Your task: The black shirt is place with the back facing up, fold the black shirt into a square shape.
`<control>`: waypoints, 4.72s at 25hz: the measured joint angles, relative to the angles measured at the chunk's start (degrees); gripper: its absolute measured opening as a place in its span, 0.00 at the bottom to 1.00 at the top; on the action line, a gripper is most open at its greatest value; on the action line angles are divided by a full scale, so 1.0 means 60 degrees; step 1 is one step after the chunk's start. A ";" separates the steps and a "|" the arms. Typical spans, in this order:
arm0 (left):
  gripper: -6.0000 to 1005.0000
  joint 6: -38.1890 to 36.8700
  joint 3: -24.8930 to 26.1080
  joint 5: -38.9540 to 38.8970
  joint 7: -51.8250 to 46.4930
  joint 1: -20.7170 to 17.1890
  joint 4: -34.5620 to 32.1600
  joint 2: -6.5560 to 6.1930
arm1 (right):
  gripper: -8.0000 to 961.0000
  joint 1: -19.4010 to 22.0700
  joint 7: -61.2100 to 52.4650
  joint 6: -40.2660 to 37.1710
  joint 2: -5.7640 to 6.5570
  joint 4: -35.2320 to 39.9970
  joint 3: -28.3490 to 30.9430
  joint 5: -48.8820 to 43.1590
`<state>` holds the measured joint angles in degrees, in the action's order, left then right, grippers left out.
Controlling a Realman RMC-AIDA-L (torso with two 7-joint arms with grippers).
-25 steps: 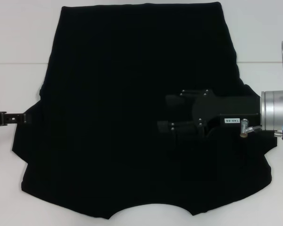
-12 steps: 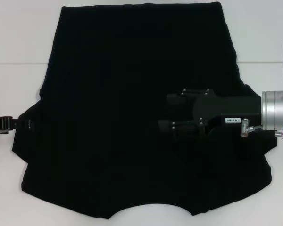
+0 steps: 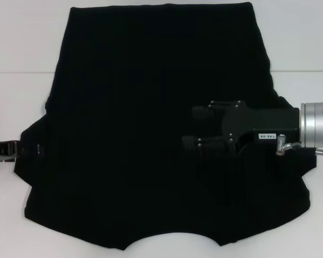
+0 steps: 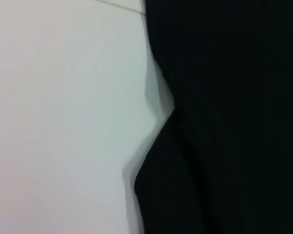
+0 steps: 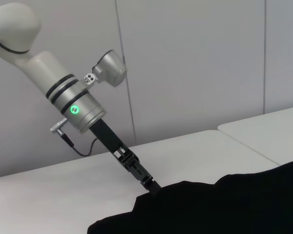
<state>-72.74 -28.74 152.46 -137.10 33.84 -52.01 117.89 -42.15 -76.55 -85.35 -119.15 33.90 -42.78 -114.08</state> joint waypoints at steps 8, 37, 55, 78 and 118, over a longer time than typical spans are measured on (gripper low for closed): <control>0.90 0.0126 -0.0066 0.0067 -0.0009 0.0012 0.0040 0.0020 | 0.89 -0.0037 0.0004 0.0004 0.0013 0.0005 -0.0017 0.0000; 0.71 0.0175 -0.0472 0.0181 0.0051 0.0063 0.0159 0.0024 | 0.89 -0.0005 0.0028 0.0032 0.0042 0.0004 0.0073 0.0000; 0.11 0.0469 -0.0467 0.0423 0.0039 0.0038 0.0235 0.0021 | 0.89 0.0027 0.0098 0.0012 0.0056 0.0012 0.0217 0.0031; 0.00 0.0558 0.0078 0.0618 0.0002 -0.0104 -0.0253 -0.0142 | 0.89 0.0024 0.0259 0.0167 -0.0002 0.0017 0.0247 0.0375; 0.00 0.0689 0.1124 0.0563 0.0072 -0.0550 -0.0622 -0.0206 | 0.89 -0.0108 0.0293 0.0413 -0.0046 -0.0004 0.0231 0.0519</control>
<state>-68.61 -22.00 155.84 -136.66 30.54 -55.74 116.66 -42.80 -74.79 -82.87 -119.42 33.88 -41.40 -110.97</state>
